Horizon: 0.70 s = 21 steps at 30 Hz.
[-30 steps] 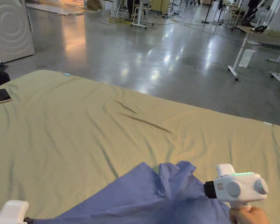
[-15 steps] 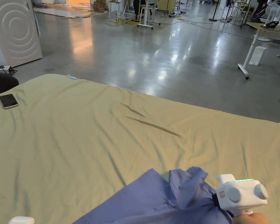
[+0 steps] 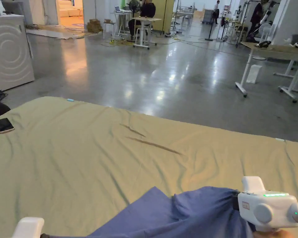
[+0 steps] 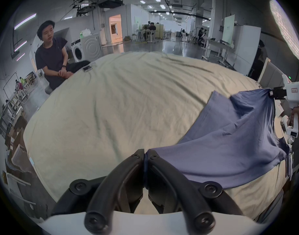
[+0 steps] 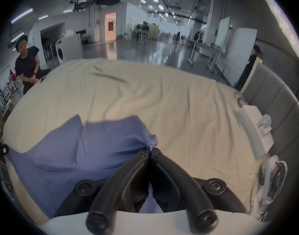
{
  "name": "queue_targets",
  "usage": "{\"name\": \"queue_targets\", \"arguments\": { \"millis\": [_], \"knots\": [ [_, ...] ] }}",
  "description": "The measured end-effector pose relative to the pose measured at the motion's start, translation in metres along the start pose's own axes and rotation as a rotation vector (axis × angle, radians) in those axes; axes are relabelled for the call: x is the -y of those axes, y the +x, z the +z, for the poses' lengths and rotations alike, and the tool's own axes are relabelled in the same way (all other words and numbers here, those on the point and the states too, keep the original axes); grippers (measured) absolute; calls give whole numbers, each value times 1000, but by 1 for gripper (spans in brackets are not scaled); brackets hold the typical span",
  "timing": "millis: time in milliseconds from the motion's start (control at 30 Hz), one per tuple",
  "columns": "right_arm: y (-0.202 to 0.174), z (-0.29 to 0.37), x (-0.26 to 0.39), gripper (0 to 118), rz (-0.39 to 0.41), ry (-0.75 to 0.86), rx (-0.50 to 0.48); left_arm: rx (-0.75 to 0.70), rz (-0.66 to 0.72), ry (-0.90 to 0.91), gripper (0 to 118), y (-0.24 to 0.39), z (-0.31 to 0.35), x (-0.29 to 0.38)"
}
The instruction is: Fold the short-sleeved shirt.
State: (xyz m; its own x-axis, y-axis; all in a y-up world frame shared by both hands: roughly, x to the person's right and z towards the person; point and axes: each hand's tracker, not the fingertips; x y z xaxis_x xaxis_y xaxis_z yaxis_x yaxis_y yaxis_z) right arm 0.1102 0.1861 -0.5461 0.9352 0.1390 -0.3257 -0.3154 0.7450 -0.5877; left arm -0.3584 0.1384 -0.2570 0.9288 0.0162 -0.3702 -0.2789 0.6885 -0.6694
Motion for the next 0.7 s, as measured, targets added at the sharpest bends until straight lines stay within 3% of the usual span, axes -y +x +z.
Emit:
{"name": "queue_targets", "arguments": {
  "millis": [400, 567, 700],
  "knots": [
    [82, 182, -75, 0, -91, 354, 158, 104, -55, 320, 4, 47, 72, -146],
    [112, 230, -100, 0, -114, 414, 217, 137, -55, 403, 4, 67, 99, -220],
    [129, 255, -116, 0, -191, 461, 225, 139, -134, 459, 4, 90, 124, -265]
  ]
}}
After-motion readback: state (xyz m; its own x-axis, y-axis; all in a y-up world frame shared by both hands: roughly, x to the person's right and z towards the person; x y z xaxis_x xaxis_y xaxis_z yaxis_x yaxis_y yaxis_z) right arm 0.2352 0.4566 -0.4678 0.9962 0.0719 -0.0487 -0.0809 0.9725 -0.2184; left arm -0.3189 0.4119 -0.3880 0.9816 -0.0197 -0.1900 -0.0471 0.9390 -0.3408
